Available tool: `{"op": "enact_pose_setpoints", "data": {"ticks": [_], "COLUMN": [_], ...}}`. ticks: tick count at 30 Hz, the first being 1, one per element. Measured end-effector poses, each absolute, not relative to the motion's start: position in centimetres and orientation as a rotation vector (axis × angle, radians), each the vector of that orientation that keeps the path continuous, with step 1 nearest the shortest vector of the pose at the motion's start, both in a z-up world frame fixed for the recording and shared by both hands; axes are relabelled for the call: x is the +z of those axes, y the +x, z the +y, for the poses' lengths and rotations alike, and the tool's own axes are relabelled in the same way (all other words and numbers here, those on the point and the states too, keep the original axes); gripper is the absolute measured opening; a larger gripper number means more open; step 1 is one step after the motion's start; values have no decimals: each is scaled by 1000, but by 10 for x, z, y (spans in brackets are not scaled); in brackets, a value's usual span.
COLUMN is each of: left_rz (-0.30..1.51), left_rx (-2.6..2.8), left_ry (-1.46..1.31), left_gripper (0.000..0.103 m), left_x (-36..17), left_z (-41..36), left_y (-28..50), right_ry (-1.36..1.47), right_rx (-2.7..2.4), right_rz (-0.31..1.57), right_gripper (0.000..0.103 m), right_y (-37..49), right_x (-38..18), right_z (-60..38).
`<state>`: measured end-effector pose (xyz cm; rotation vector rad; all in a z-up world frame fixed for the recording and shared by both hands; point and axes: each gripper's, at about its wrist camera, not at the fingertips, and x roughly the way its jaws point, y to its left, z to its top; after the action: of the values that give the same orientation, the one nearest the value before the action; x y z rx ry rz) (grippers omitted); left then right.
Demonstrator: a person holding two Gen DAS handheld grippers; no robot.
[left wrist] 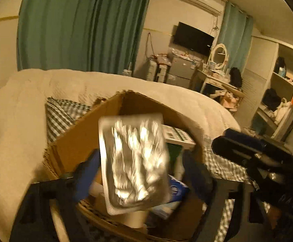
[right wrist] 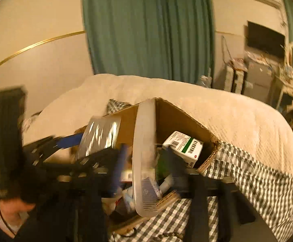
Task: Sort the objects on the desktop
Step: 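Carry the blister pack and comb over the box and open both tools, then grasp the black ring with the left tool while the right grasps the bead bracelet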
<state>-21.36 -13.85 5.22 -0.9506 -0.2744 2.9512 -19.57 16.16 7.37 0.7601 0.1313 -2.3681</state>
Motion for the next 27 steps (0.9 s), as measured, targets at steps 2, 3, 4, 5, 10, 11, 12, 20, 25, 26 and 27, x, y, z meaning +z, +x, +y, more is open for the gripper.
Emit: {"op": "enact_pose_setpoints", "data": {"ticks": [2,3,4,5,10,11,12,20,25,26,27], "left_rz": [-307,-339,-369,-391,-335,-317,-310,-405,-301,-257,-224], "left_rx": [2981,2978,2969,2969,2964,2957,2954,2970,3036,3038,3045], "left_ry": [-978,-991,-991,-981,-993,-1018,-1044,-1158,-1222,-1233,-1240], "left_gripper": [100,100,100,100,100,100,100,100,100,100,100], "left_x": [50,49,48,48,53,51,48,10,-19,-24,-30], "left_z": [-142,-144,-147,-149,-141,-140,-138,-108,-70,-60,-51], "left_y": [-213,-213,-211,-207,-170,-162,-153,-88,-84,-89,-93], "right_ry": [736,728,735,745,810,842,856,1040,1150,1138,1112], "right_rx": [-2419,-2427,-2426,-2427,-2450,-2431,-2431,-2476,-2467,-2477,-2474], "right_rz": [73,35,7,-11,-50,-102,-129,-436,-491,-468,-457], "right_gripper": [68,69,69,69,75,75,76,81,81,81,81], "right_y": [-194,-190,-186,-181,-146,-138,-133,-109,-120,-125,-127], "right_x": [78,80,81,81,73,68,63,-29,-62,-61,-60], "right_z": [171,180,186,194,251,272,285,410,423,420,418]}}
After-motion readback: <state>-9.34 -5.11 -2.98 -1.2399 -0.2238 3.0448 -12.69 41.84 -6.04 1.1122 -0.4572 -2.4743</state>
